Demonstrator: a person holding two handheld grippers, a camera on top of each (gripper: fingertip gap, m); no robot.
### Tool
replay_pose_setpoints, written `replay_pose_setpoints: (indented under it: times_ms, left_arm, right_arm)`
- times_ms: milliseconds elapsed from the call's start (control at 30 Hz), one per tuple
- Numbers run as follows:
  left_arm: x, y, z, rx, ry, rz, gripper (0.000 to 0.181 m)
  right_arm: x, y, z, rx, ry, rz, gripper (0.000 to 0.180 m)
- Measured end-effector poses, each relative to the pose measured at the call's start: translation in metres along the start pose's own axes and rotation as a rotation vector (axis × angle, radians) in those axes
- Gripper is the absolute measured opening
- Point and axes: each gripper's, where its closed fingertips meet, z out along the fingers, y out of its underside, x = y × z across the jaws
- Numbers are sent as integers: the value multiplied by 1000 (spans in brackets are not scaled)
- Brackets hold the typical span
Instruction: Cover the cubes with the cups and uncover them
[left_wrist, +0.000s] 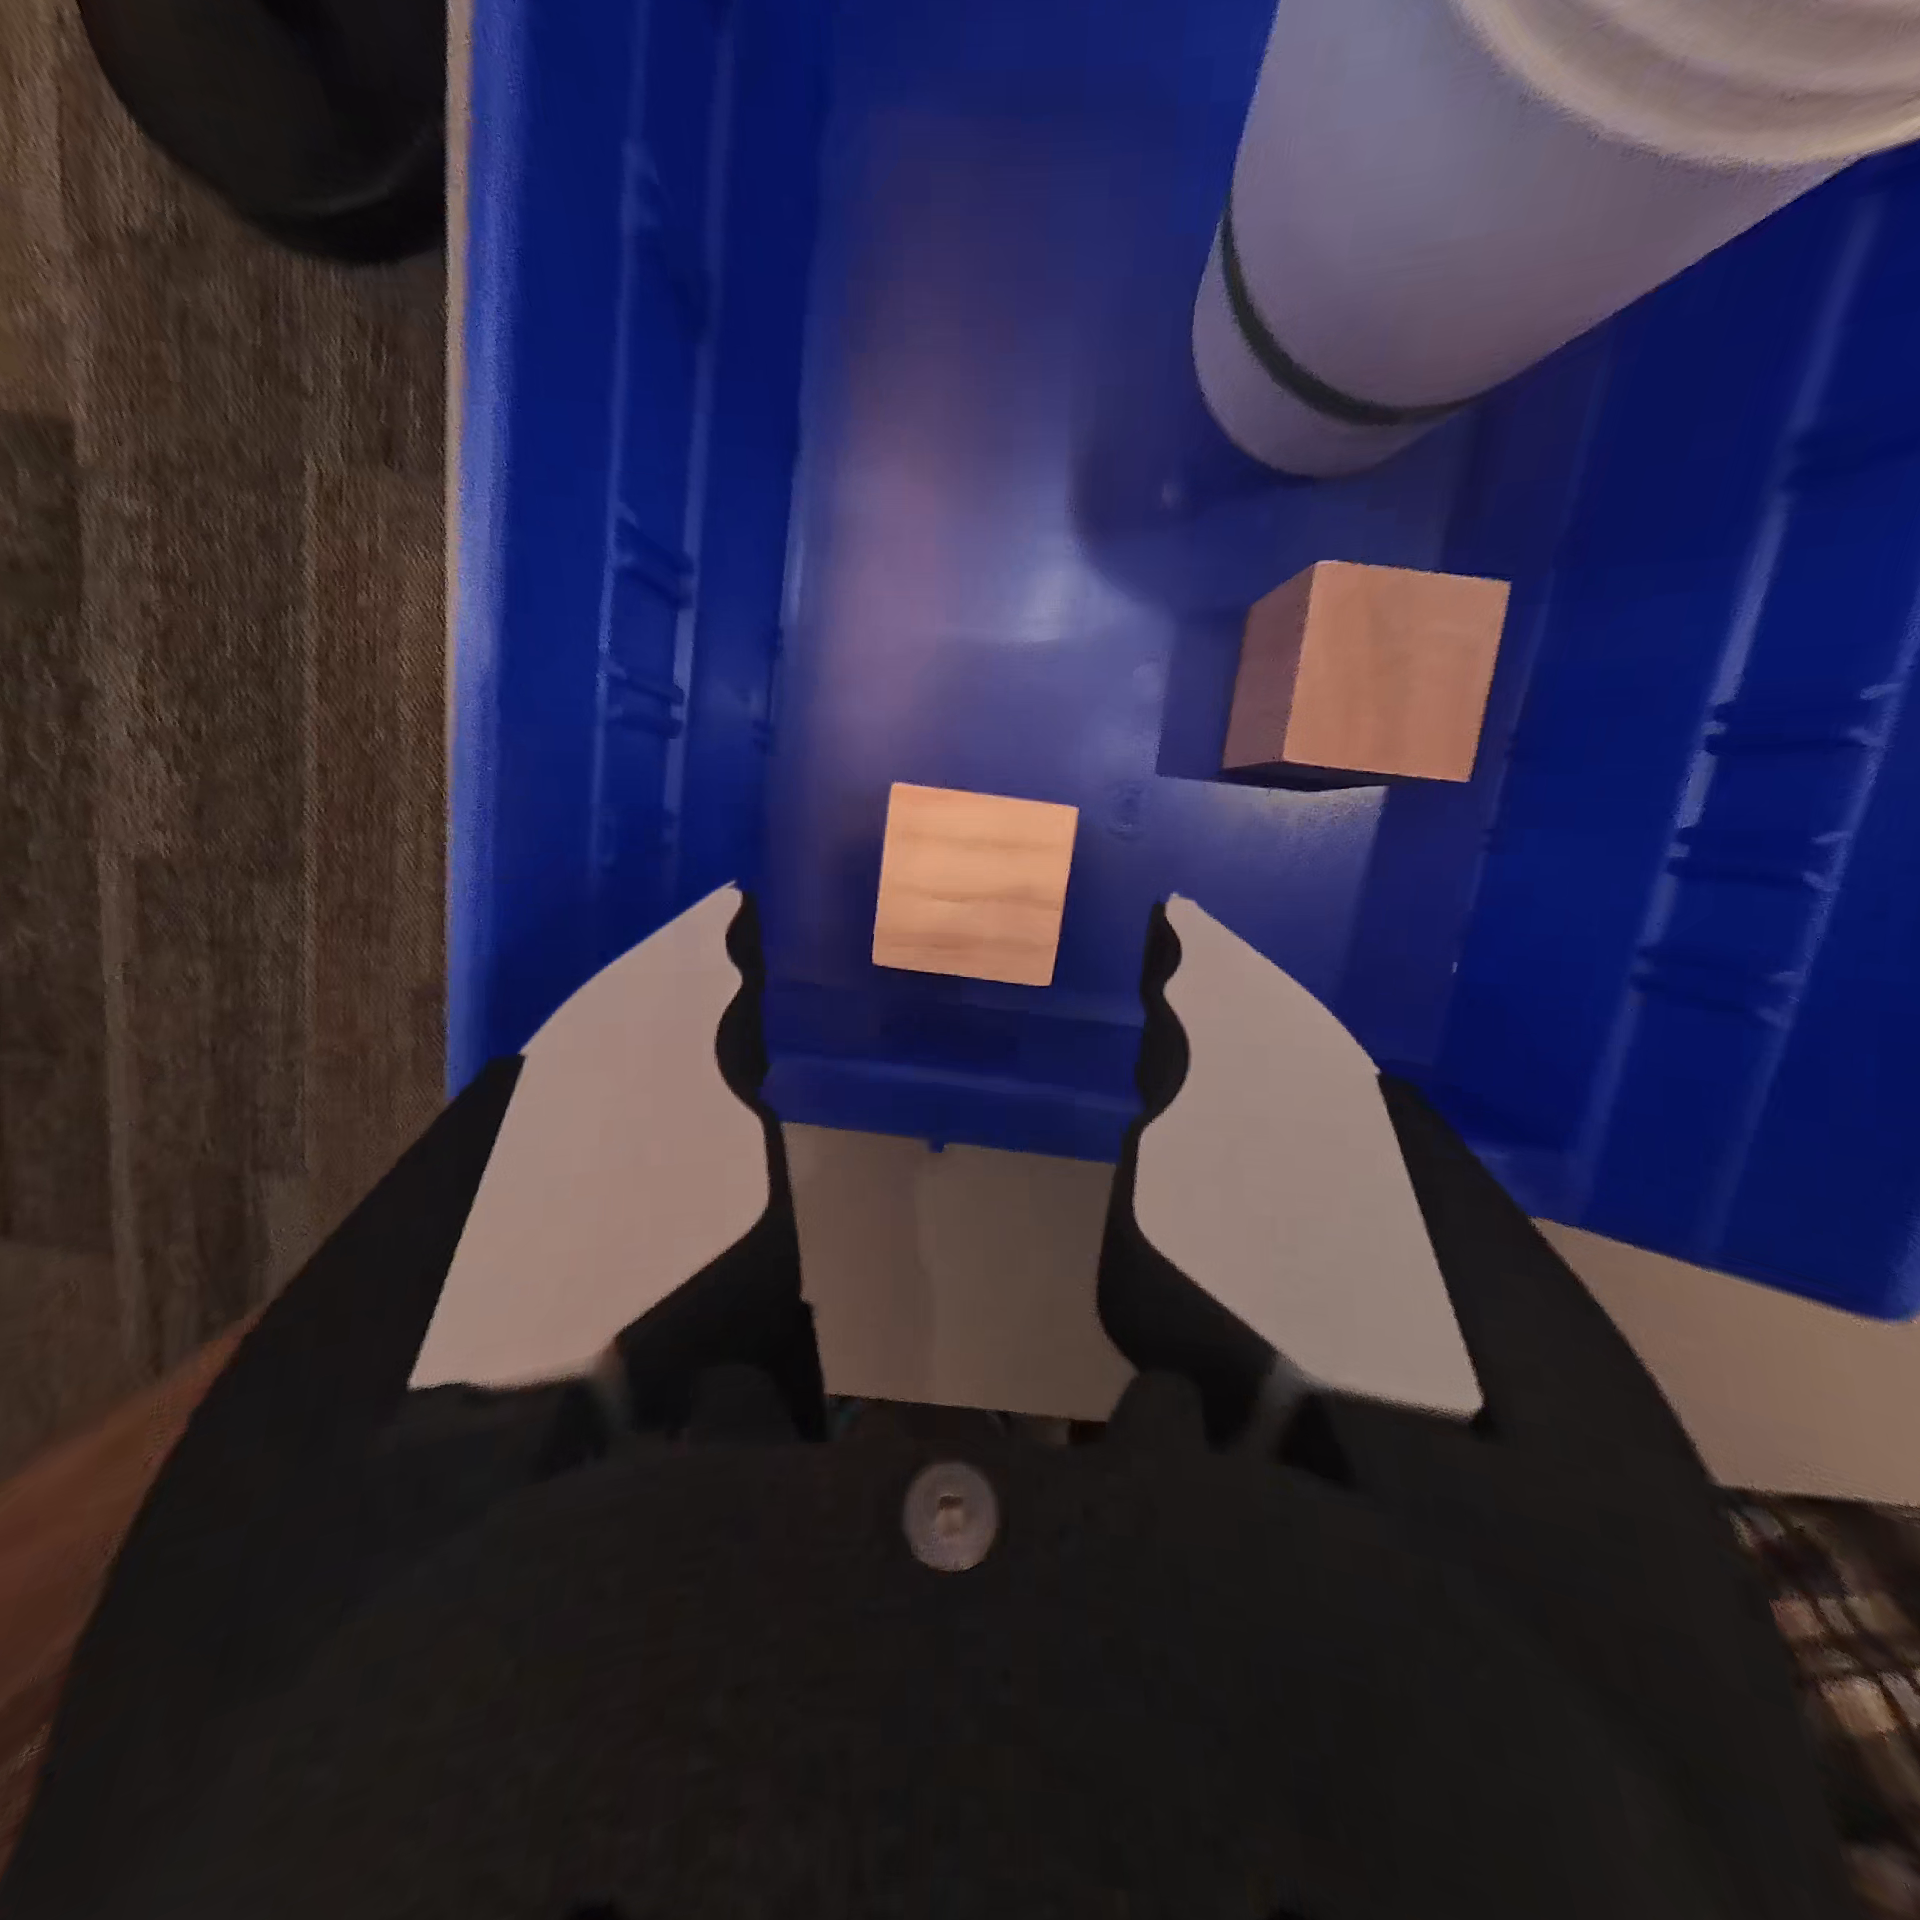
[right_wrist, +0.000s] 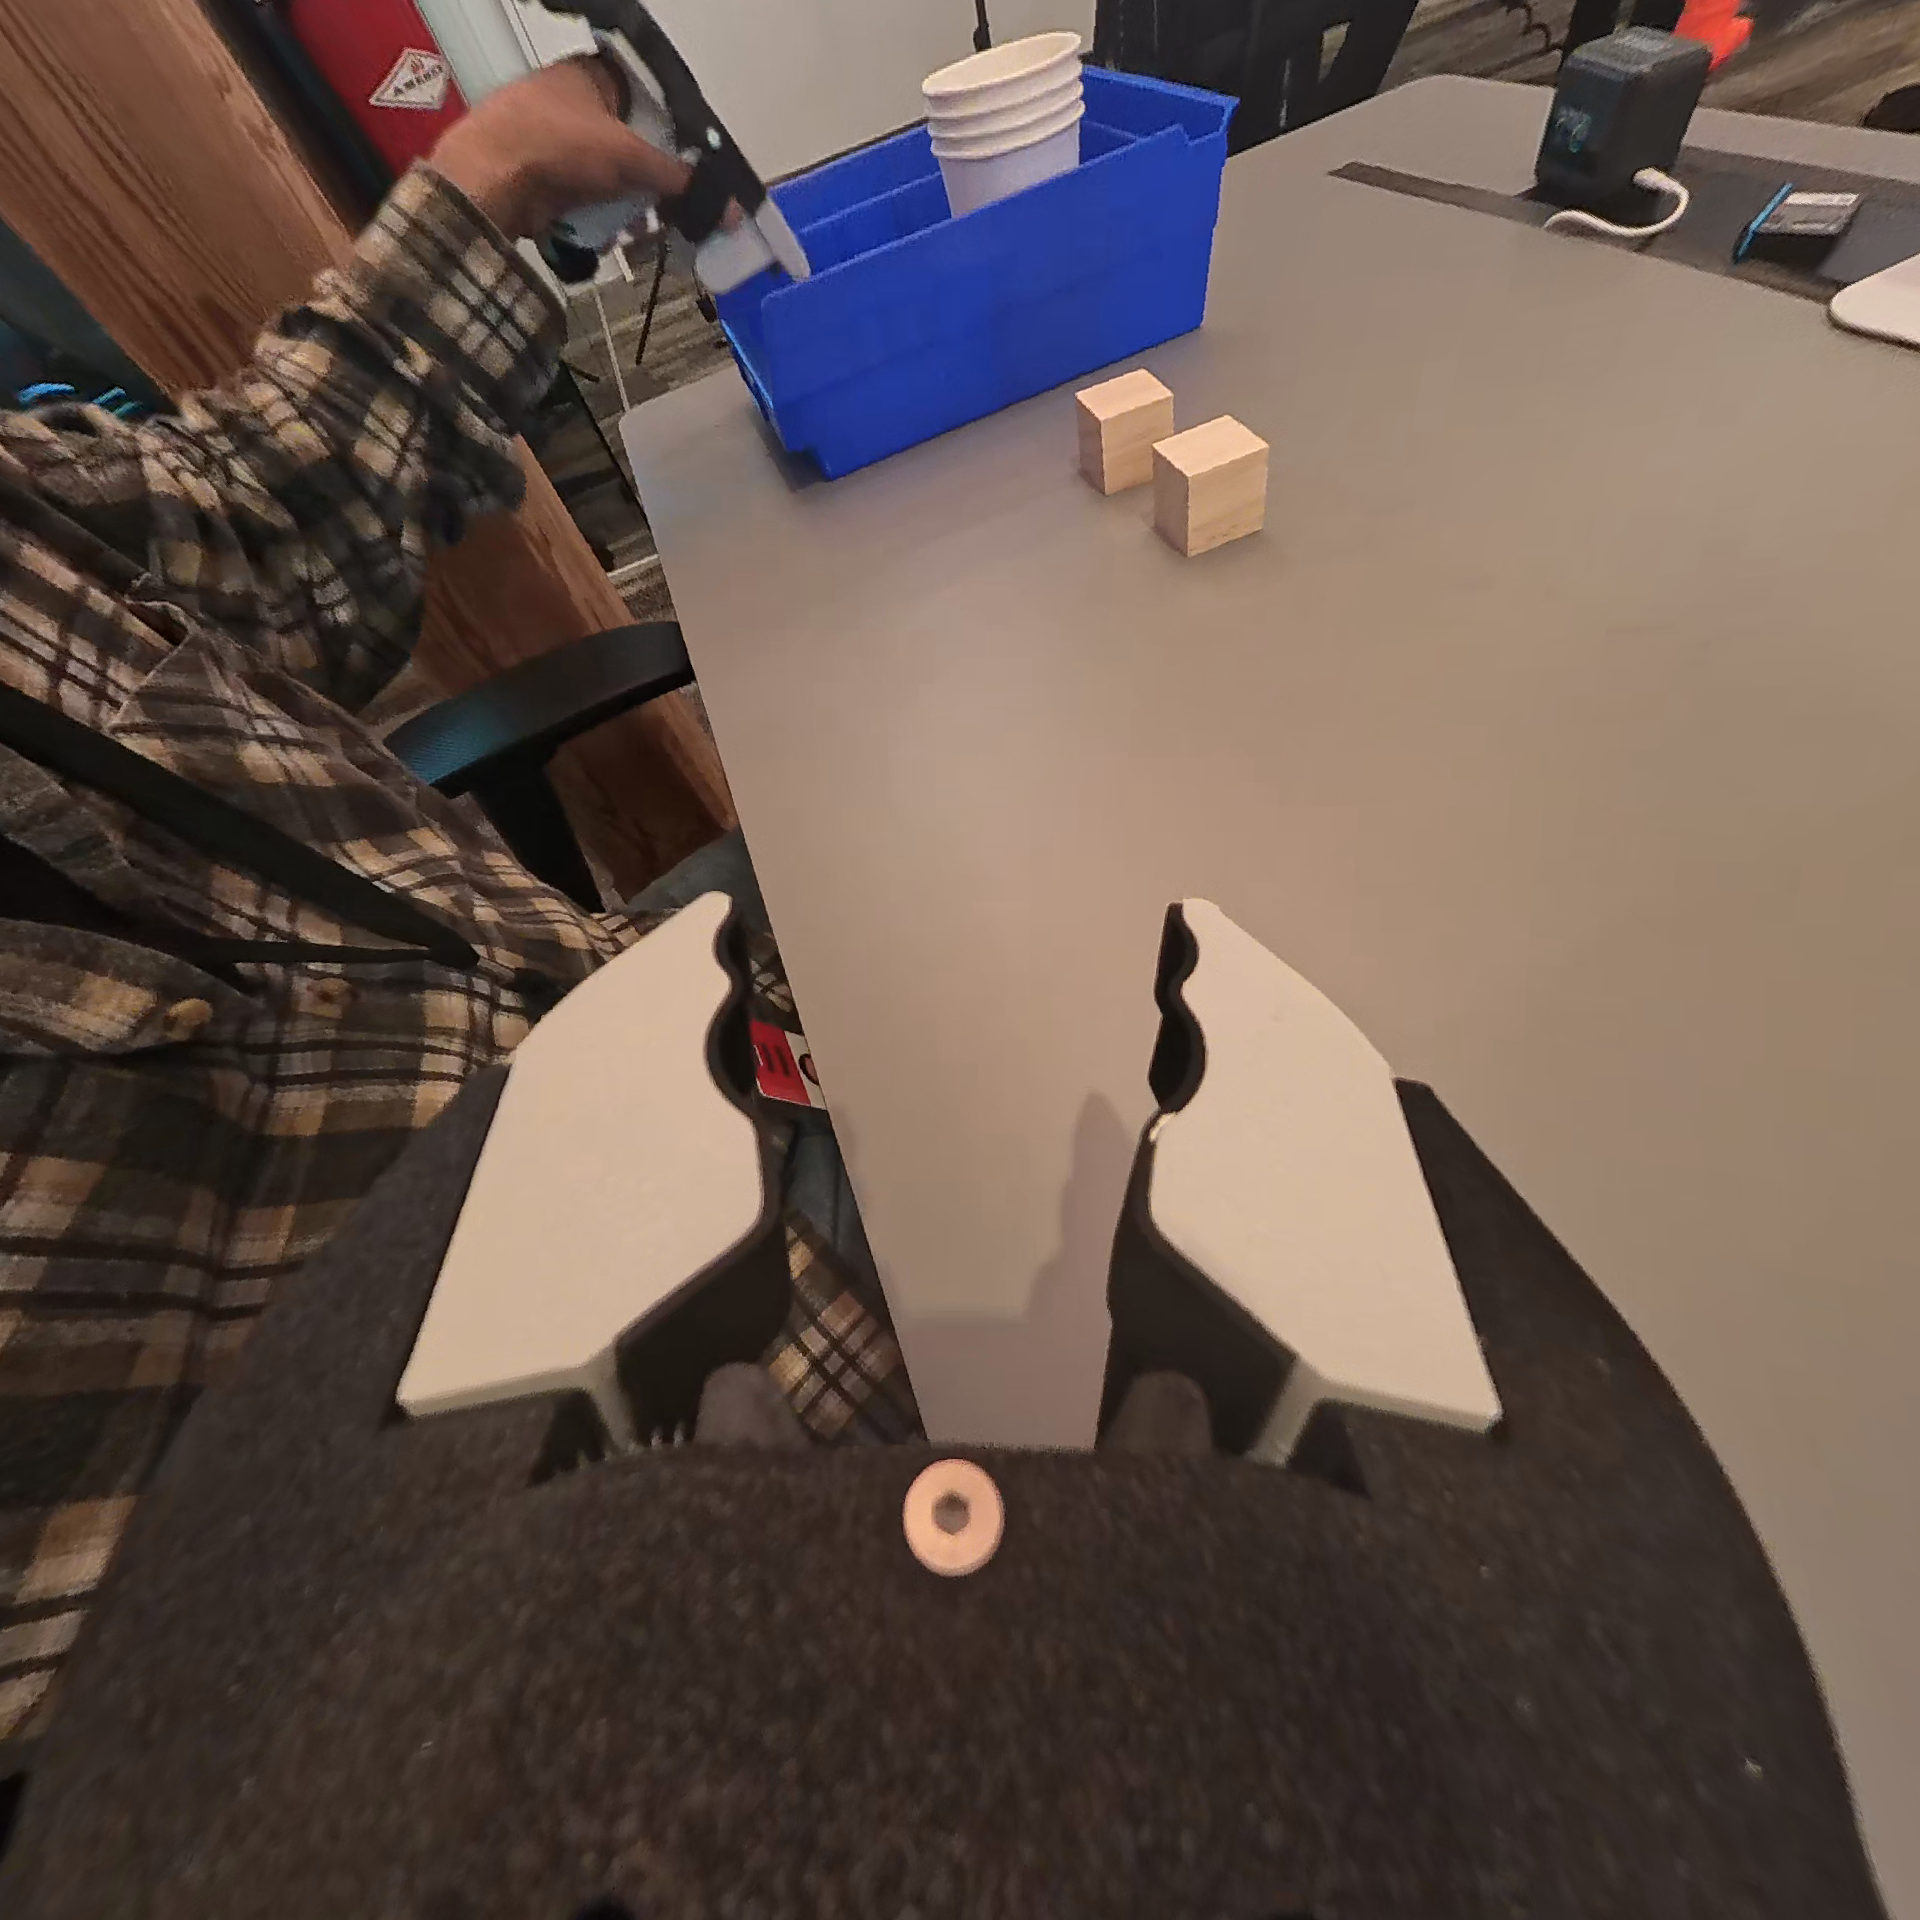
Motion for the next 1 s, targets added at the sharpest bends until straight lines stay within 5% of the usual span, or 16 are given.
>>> replay_pose_setpoints:
  times_ms: [433, 567, 700, 1000]
  left_arm:
    - [-5, 13, 38, -119, -86, -75, 68]
    - [-1, 7, 41, -108, -55, -41, 44]
    - [1, 7, 40, -143, -36, 10, 43]
    - [18, -43, -37, 23, -21, 185, 43]
  right_arm:
    - [9, 8, -18, 42, 13, 25, 74]
    - [9, 7, -21, 47, 21, 22, 74]
    - [8, 2, -25, 64, 22, 16, 79]
    - [2, 2, -30, 64, 41, 8, 74]
